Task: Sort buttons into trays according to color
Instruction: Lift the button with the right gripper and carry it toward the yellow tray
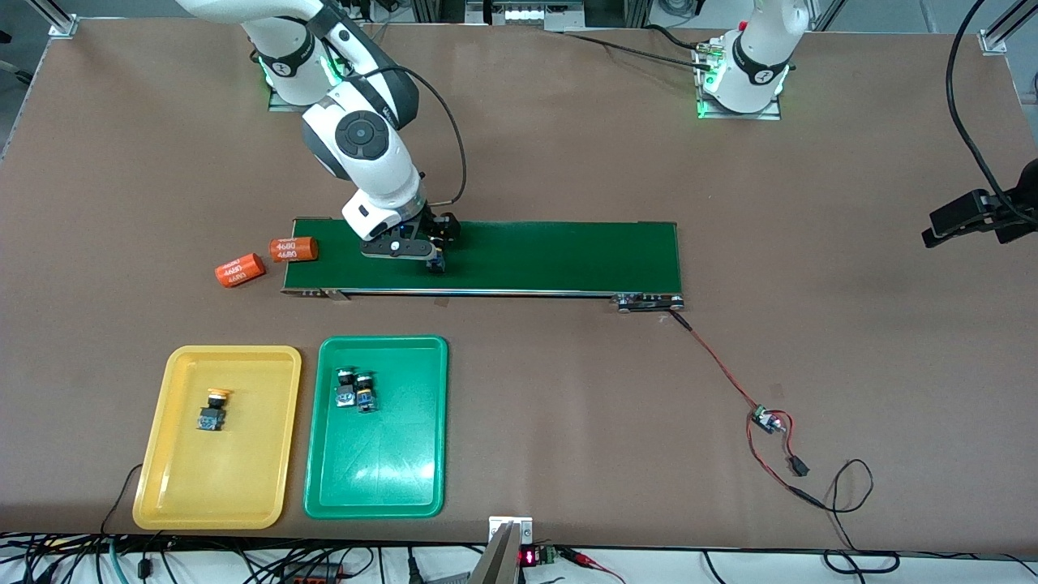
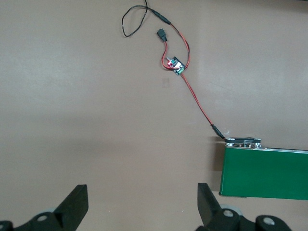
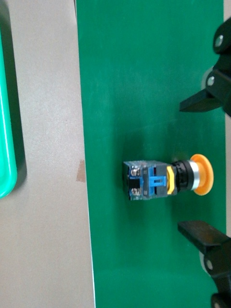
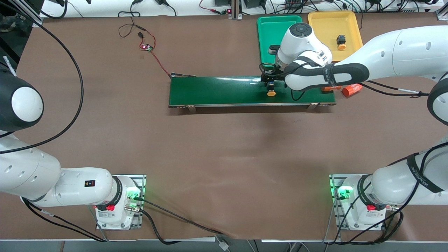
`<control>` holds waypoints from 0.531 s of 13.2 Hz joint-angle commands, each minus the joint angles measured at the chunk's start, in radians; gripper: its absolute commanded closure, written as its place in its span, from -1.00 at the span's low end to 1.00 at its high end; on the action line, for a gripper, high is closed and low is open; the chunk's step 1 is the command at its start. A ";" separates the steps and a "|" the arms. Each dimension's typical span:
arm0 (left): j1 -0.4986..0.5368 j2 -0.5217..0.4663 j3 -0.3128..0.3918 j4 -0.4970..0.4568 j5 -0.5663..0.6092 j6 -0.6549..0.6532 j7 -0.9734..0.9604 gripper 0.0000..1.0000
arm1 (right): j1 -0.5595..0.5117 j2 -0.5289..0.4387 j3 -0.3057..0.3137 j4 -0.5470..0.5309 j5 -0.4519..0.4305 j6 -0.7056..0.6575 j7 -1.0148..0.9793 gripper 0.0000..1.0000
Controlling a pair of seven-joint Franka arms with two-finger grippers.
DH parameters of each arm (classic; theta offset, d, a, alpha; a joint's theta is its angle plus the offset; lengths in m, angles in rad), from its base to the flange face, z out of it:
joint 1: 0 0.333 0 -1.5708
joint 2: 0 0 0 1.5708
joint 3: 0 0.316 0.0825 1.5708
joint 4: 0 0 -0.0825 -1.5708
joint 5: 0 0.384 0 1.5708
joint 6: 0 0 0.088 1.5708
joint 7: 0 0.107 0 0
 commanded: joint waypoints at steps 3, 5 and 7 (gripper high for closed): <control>0.005 0.010 0.002 0.006 -0.018 0.008 0.004 -1.00 | 0.014 0.036 -0.025 0.015 -0.074 0.021 0.026 -0.63; 0.006 0.011 0.002 0.006 -0.018 0.008 0.004 -1.00 | 0.016 0.050 -0.040 0.013 -0.094 0.044 0.026 -0.55; 0.006 0.011 0.002 0.006 -0.018 0.008 0.004 -1.00 | 0.017 0.060 -0.047 0.013 -0.096 0.050 0.024 -0.49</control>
